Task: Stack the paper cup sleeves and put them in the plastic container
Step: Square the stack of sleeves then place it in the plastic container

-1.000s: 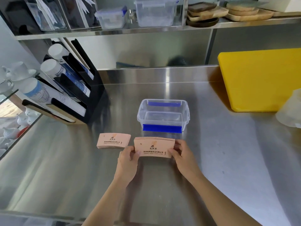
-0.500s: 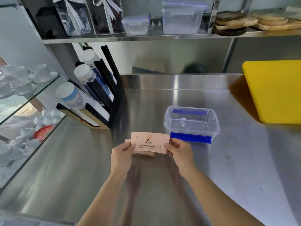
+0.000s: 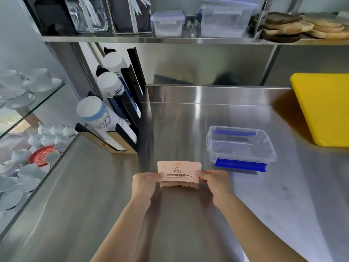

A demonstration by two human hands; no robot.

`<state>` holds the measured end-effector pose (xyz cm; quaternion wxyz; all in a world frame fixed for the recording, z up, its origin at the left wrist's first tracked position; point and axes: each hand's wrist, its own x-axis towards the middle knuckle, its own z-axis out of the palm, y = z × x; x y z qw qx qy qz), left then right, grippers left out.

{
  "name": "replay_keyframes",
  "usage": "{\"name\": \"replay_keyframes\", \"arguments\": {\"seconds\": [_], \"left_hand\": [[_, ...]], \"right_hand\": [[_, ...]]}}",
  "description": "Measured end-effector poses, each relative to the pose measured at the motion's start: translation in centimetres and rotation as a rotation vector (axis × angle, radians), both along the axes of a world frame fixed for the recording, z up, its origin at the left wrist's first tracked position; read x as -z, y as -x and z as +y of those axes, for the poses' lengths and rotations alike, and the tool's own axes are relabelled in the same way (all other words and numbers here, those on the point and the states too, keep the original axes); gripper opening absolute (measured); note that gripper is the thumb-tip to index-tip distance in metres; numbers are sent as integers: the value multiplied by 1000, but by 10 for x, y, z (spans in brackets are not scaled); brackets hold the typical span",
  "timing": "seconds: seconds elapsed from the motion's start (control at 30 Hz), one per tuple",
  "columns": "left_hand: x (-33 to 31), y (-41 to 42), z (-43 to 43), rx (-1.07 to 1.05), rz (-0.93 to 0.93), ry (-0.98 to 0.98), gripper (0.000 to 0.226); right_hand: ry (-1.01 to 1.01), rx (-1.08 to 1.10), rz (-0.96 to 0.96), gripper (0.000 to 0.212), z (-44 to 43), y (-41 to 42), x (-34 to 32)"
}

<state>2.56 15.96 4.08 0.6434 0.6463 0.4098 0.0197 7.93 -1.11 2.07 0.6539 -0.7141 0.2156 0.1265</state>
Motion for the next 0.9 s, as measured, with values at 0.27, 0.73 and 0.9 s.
{"name": "replay_keyframes", "arguments": {"seconds": [0.27, 0.73, 0.9], "left_hand": [[18, -7, 8, 12, 110, 56, 10], [19, -37, 24, 332, 236, -83, 71], [17, -48, 14, 541, 247, -194, 30]], "right_hand": [[-7, 10, 39, 7, 5, 2, 14], [258, -138, 118, 43, 3, -11, 17], [338, -205, 150, 55, 12, -16, 23]]}}
